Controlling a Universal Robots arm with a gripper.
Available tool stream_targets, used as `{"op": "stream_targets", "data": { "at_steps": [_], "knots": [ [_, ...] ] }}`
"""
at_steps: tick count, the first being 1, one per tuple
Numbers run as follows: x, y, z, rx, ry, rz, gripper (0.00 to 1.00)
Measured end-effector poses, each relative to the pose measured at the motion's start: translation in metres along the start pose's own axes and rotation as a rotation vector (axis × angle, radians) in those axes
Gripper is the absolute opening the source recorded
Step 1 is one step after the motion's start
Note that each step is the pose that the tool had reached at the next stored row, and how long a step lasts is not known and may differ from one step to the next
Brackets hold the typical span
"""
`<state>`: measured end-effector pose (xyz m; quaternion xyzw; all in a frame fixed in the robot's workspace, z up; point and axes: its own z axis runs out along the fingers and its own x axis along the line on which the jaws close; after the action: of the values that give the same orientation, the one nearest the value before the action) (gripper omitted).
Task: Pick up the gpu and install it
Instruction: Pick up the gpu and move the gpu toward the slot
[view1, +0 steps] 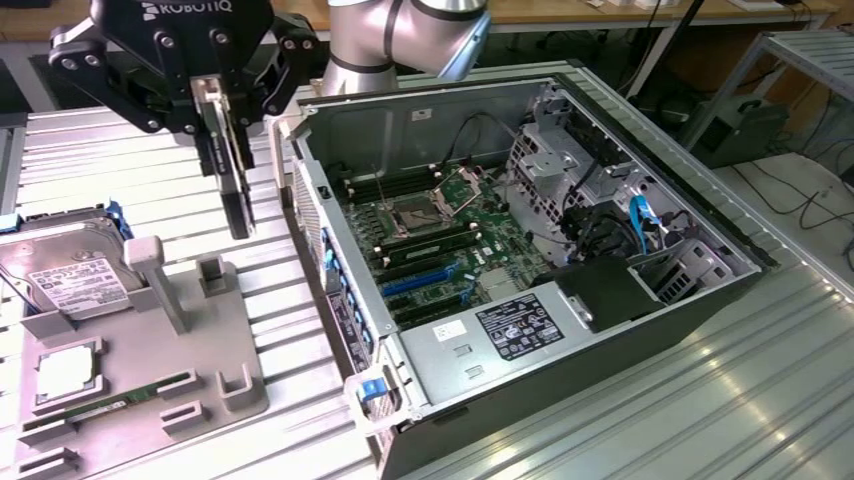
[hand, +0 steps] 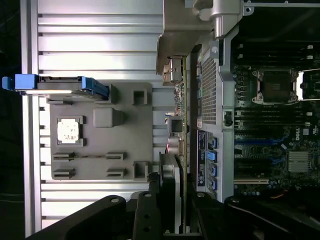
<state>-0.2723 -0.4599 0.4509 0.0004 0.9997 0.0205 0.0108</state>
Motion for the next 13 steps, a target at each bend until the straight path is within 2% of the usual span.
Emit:
{"op": "stream_targets", "data": {
  "at_steps": [13],
  "knots": [
    [-0.020, 0.0000, 0.0005, -0.0001, 0.0000, 0.000, 0.28]
  ]
}}
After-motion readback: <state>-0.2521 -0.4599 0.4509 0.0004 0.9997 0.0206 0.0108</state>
